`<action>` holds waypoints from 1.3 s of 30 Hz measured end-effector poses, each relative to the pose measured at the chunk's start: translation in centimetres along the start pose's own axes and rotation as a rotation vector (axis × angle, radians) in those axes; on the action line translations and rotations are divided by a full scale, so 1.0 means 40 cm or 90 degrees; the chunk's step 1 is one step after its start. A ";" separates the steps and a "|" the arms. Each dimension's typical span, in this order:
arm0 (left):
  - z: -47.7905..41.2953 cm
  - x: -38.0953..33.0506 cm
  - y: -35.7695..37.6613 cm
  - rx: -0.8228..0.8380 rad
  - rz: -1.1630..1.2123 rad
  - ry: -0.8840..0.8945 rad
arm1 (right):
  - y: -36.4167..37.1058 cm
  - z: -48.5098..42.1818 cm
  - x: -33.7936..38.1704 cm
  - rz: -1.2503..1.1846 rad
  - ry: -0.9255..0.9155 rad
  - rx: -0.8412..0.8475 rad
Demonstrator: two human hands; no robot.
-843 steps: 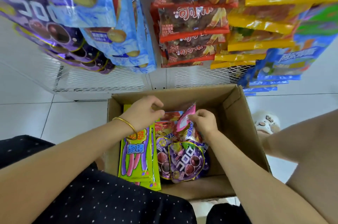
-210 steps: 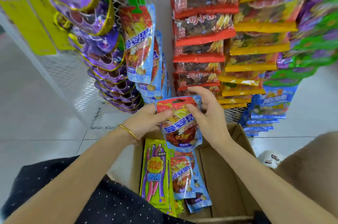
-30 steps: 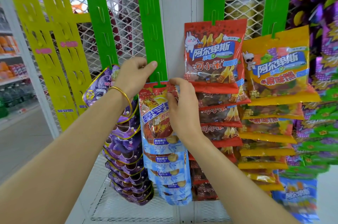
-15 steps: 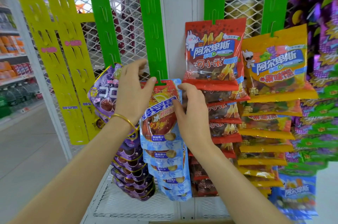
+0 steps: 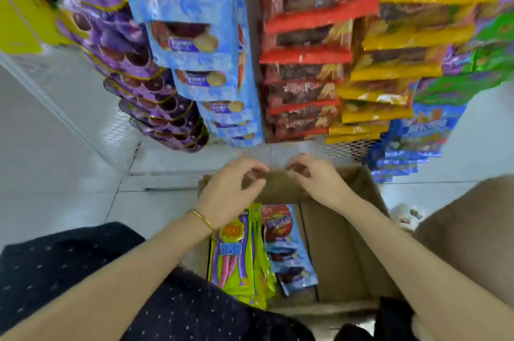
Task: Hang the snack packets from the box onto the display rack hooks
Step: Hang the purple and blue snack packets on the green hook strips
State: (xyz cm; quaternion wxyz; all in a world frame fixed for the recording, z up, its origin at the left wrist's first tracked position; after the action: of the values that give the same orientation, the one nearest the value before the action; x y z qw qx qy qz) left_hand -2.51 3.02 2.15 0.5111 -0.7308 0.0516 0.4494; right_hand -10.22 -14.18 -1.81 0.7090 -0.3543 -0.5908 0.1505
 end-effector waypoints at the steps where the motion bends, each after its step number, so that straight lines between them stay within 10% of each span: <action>1: -0.008 0.031 0.020 0.034 -0.012 -0.034 | 0.047 -0.001 -0.067 -0.017 0.063 0.052; 8: -0.056 0.119 0.074 0.118 -0.044 -0.143 | 0.330 0.039 -0.368 -0.099 0.432 0.214; 20: -0.075 0.147 0.104 0.121 -0.023 -0.211 | 0.445 0.032 -0.415 -0.357 0.727 0.086; 39: -0.069 0.119 0.108 0.050 0.074 -0.320 | 0.035 0.123 -0.207 -0.466 0.181 0.132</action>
State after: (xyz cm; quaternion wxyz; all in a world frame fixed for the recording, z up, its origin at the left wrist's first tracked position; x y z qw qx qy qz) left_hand -0.34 0.61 -4.04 0.5094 -0.5715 -0.0178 0.6431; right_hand -16.71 -16.81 -8.58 0.8224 -0.0646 -0.5557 -0.1036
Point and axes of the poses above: each hand's wrist, its own z-axis away from the middle knuckle, its own y-axis out of the palm, x = y × z, the point moved 1 cm from there along -z, towards the middle knuckle, and after that the axes turned 3 degrees about x, right-handed, at the moved point
